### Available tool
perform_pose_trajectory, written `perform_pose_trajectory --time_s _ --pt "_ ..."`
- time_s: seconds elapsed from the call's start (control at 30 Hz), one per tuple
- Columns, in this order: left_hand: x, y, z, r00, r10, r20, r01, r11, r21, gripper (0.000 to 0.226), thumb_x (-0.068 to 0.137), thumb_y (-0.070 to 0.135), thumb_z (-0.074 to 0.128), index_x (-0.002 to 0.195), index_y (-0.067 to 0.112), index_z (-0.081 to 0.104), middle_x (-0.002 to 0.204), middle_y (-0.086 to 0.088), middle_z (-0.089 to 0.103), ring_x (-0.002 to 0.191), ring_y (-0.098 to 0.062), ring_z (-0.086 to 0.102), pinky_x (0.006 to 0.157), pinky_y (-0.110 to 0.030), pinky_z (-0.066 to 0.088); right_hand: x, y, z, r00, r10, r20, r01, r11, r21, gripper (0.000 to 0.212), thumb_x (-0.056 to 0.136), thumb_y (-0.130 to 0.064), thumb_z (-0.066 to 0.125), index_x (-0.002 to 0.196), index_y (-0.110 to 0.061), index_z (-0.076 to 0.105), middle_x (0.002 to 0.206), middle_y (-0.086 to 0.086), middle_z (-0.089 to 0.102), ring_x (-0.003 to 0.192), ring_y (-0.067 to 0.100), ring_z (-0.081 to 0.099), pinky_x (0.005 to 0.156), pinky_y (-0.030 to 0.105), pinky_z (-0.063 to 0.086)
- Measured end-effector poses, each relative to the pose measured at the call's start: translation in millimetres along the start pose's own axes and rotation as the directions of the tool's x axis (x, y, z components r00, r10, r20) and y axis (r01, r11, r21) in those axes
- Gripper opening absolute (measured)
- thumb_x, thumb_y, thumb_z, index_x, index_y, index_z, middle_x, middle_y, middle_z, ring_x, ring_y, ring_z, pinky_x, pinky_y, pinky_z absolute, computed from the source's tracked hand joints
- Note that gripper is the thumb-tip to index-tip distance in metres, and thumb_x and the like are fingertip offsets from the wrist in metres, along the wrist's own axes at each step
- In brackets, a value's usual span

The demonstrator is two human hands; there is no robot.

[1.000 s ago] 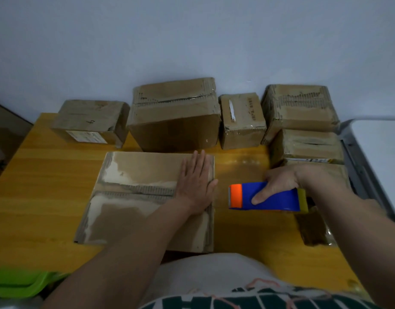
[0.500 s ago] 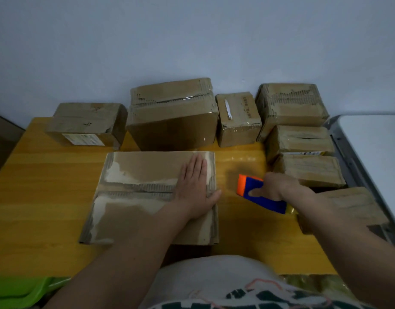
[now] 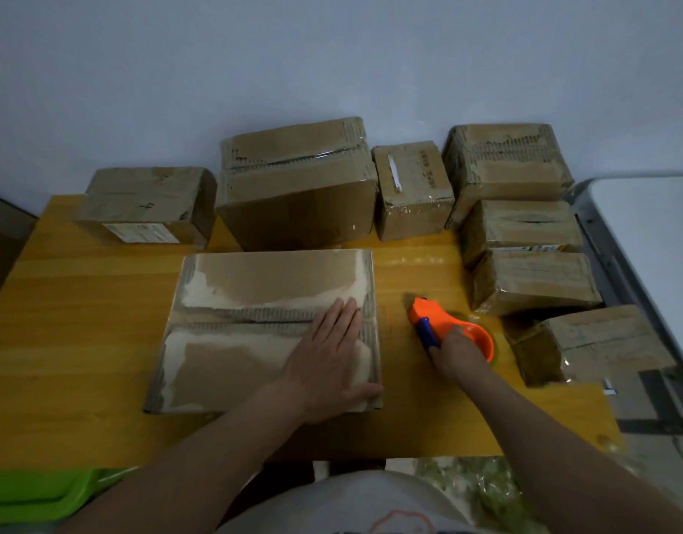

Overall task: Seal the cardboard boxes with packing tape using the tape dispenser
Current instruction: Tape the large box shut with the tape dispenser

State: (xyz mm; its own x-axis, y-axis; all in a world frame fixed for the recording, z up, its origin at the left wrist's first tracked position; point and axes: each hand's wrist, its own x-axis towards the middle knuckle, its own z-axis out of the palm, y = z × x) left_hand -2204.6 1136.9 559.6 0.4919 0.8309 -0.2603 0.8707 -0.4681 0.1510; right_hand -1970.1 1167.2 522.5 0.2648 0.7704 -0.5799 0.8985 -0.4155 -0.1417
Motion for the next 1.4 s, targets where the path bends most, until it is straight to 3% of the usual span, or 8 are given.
perform_pose_trajectory --time_s 0.07,0.2,0.37,0.7,0.83,0.97,1.23,1.4 --pt "-1 -4 -4 0.999 0.036 0.016 -0.036 0.999 -0.020 0.118 0.069 0.093 0.016 0.148 0.016 -0.024 0.155 -0.002 -0.032 0.139 -0.015 -0.036 0.117 -0.039 -0.014 -10 -9 -9 0.974 -0.070 -0.215 0.067 0.998 -0.019 0.043 0.095 -0.024 0.050 0.125 0.006 0.043 0.127 0.023 0.050 0.121 0.037 0.045 0.100 0.039 0.033" --pt "-8 -17 -9 0.995 0.081 0.063 -0.078 0.996 -0.053 0.135 0.057 0.099 0.028 0.149 0.013 -0.022 0.152 -0.002 -0.037 0.136 -0.014 -0.040 0.114 -0.038 -0.015 -60 -65 -15 0.831 -0.245 -0.499 0.435 0.846 0.308 0.031 0.093 -0.003 0.045 0.121 0.003 0.056 0.119 0.024 0.058 0.115 0.036 0.051 0.097 0.036 0.035" --pt "-29 -46 -10 0.988 0.108 0.106 -0.120 0.987 0.108 0.139 0.059 0.093 0.044 0.148 0.011 -0.024 0.151 -0.009 -0.038 0.136 -0.024 -0.041 0.116 -0.048 -0.016 -93 -114 2 0.837 -0.276 -0.472 0.490 0.761 0.426 0.032 0.095 -0.004 0.040 0.126 -0.005 0.048 0.123 0.014 0.054 0.113 0.029 0.050 0.090 0.029 0.036" --pt "-35 -60 -7 0.981 0.154 0.115 -0.163 0.984 0.074 0.129 0.065 0.087 0.046 0.149 0.015 -0.021 0.153 -0.005 -0.035 0.138 -0.021 -0.038 0.115 -0.045 -0.018 -74 -122 6 0.980 -0.104 -0.169 0.178 0.840 0.512 0.037 0.102 -0.025 0.033 0.134 -0.007 0.036 0.127 0.021 0.055 0.117 0.039 0.051 0.091 0.039 0.039" --pt "-37 -73 -12 0.971 0.223 0.089 -0.229 0.971 0.069 0.102 0.081 0.083 0.010 0.150 0.014 -0.019 0.155 -0.004 -0.031 0.140 -0.016 -0.034 0.114 -0.036 -0.020 -84 -121 13 0.958 -0.148 -0.245 0.197 0.962 0.191 0.062 0.102 -0.038 0.029 0.150 -0.005 0.009 0.158 0.018 0.010 0.144 0.035 0.015 0.116 0.040 0.017" --pt "-50 -93 -14 0.976 0.215 0.043 -0.218 0.972 0.089 0.076 0.096 0.062 0.006 0.151 0.014 -0.017 0.158 -0.003 -0.025 0.142 -0.013 -0.027 0.114 -0.030 -0.019 -104 -133 43 0.855 -0.402 -0.327 0.321 0.906 -0.276 0.074 0.093 -0.057 0.000 0.151 -0.013 -0.004 0.159 0.009 -0.012 0.146 0.023 -0.015 0.119 0.039 -0.004" --pt "-94 -158 -5 1.000 0.004 -0.005 -0.004 0.999 0.044 0.079 0.094 0.064 0.009 0.151 0.016 -0.017 0.157 -0.001 -0.026 0.142 -0.014 -0.028 0.114 -0.032 -0.017 -102 -141 50 0.880 -0.315 -0.356 0.190 0.919 -0.344 0.092 0.080 -0.069 -0.013 0.150 -0.009 -0.005 0.159 0.009 -0.011 0.146 0.022 -0.015 0.117 0.035 -0.009" --pt "-117 -190 9 0.953 -0.301 -0.044 0.296 0.951 -0.089 0.087 0.091 0.069 0.014 0.149 0.016 -0.021 0.148 -0.006 -0.042 0.141 -0.025 -0.031 0.115 -0.040 -0.014 -108 -159 55 0.888 -0.264 -0.377 0.147 0.939 -0.310 0.091 0.085 -0.069 -0.007 0.150 -0.005 -0.005 0.158 0.014 -0.011 0.146 0.024 -0.015 0.116 0.035 -0.010"
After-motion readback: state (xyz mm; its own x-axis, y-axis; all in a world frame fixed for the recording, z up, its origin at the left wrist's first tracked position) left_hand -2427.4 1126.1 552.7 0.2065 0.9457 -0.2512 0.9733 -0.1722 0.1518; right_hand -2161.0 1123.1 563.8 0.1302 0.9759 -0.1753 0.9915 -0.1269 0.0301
